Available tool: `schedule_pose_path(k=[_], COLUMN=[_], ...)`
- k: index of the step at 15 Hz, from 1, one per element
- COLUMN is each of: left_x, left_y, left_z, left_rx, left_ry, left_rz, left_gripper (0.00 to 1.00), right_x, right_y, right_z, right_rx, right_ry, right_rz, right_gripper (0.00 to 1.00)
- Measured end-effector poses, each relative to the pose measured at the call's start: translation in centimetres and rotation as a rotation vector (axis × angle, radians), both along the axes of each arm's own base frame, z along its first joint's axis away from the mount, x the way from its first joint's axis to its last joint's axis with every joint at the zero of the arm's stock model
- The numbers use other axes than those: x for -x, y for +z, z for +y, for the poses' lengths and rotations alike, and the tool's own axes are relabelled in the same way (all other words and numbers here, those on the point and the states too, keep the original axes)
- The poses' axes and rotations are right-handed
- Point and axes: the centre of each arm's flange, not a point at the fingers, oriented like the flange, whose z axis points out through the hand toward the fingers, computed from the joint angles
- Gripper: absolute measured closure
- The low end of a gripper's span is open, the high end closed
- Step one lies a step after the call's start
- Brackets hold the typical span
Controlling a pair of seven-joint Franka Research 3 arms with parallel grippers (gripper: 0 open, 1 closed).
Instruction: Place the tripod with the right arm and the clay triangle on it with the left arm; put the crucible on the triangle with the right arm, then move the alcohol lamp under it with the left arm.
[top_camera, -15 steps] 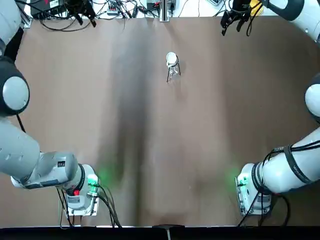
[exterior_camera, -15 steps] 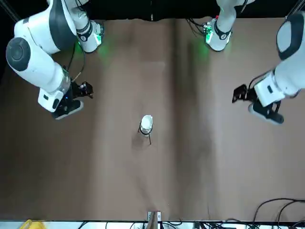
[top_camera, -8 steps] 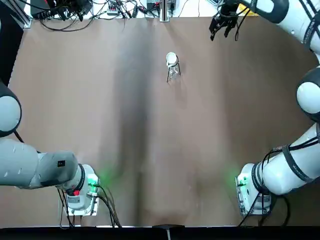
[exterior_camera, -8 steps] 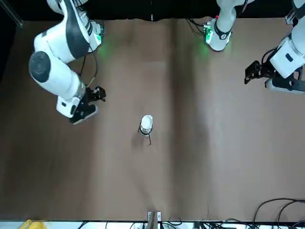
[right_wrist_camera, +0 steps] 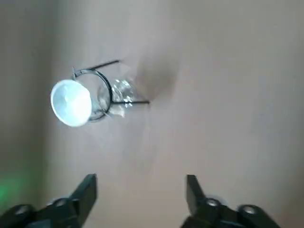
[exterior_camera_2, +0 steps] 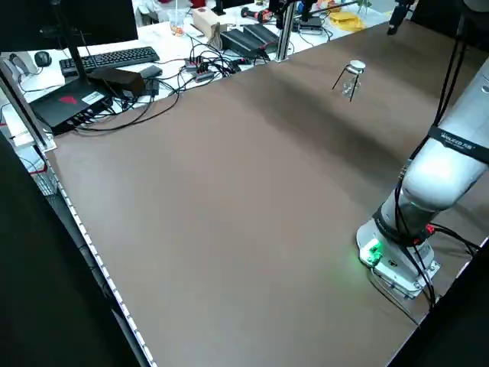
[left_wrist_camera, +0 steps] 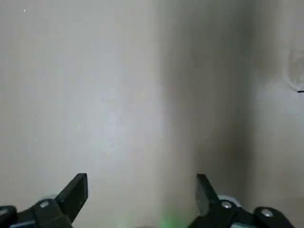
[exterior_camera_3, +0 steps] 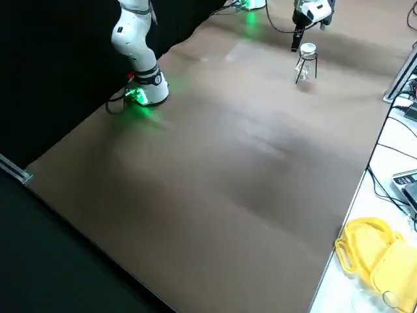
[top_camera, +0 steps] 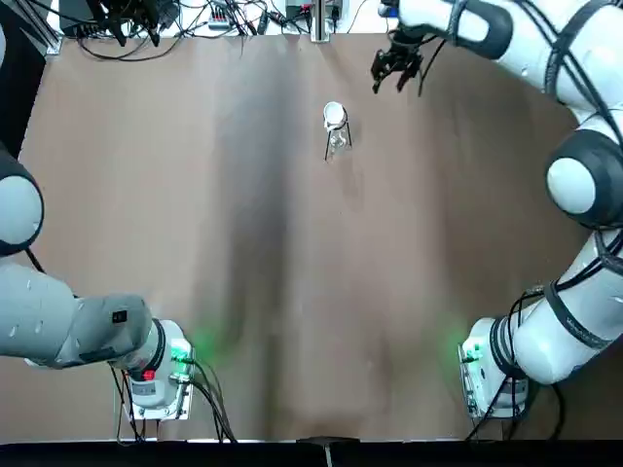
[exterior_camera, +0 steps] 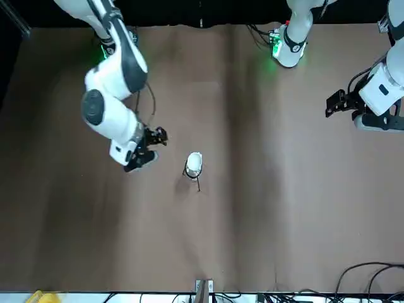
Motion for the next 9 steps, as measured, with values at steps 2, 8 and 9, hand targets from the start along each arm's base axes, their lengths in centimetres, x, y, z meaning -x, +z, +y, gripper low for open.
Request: schedule_pose_path(k=[2, 8, 9], left_x=[-0.1, -0.1, -0.1], left_y=[-0.1, -0.2, -0.2], left_z=[0.1, 0.2, 0.3], left_rx=[0.000, 0.000, 0.000], left_ry=[0.002, 0.004, 0.007], left_rz=[0.003, 0.003, 0.003], left_gripper=[0.00, 0.00, 0.00], right_x=[0.8, -0.1, -0.4], right_y=[-2.8, -3.3, -1.9], right_z=[4.1, 6.1, 5.4], right_rx=[0.014, 0.014, 0.040], right_ry=[-0.085, -0.167, -0.154], right_rz=[0.005, -0.053, -0.073], right_gripper=[0.26, 0.35, 0.35])
